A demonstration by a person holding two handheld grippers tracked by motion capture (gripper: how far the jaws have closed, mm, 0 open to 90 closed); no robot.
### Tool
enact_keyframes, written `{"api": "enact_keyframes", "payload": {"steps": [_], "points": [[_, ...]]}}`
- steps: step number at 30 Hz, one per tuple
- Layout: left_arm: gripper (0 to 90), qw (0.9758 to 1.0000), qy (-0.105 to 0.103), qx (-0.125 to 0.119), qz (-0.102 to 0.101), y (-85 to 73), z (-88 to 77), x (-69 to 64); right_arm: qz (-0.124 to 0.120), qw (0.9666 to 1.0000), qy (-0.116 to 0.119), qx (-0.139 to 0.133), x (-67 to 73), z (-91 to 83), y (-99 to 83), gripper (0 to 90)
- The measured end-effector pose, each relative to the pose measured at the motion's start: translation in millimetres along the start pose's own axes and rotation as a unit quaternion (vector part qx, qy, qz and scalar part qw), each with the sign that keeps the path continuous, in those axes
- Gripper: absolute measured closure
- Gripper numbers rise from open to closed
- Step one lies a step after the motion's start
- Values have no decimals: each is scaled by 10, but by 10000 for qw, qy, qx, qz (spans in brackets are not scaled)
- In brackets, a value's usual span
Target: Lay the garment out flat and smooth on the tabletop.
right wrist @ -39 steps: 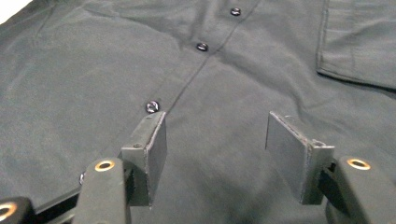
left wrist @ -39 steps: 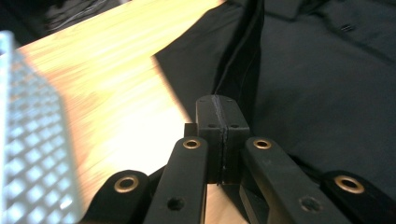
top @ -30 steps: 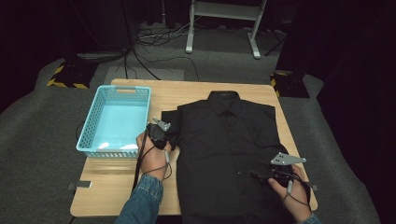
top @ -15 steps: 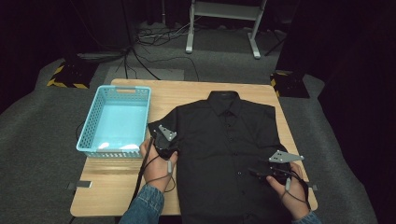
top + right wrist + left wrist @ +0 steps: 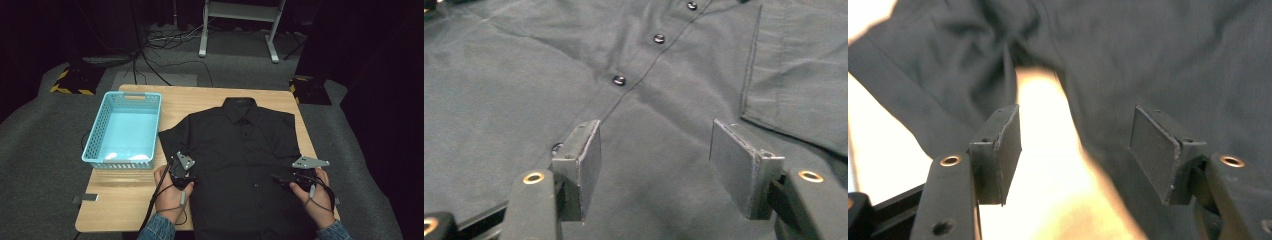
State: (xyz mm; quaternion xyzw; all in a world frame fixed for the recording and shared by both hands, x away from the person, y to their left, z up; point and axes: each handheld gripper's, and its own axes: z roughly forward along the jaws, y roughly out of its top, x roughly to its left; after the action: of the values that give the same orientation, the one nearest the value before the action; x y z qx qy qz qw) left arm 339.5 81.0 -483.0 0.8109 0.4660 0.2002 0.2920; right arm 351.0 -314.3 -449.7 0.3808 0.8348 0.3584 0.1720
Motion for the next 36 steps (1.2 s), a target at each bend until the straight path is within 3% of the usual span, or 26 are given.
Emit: {"api": "enact_keyframes", "payload": {"steps": [2,5,15,21,29,36], "points": [[365,9999,8,133,38,-72,21,-6,-26,10000,-48,42,-24,10,23,379],[363,10000,-19,30,-70,-138,-5,16,-53,9999,-88,91,-54,35,63,379],[369,9983,515,27,285,-208,-82,74,-180,9995,-197,190,-189,170,369,383],[340,9985,514,-72,178,-229,-71,103,-276,9984,-321,363,-294,398,593,388],[346,9988,462,-179,60,-203,-14,129,-18,9979,-449,471,-557,770,794,414],[347,9987,456,-234,53,-194,7,161,44,9964,-559,631,-699,1086,856,456]]}}
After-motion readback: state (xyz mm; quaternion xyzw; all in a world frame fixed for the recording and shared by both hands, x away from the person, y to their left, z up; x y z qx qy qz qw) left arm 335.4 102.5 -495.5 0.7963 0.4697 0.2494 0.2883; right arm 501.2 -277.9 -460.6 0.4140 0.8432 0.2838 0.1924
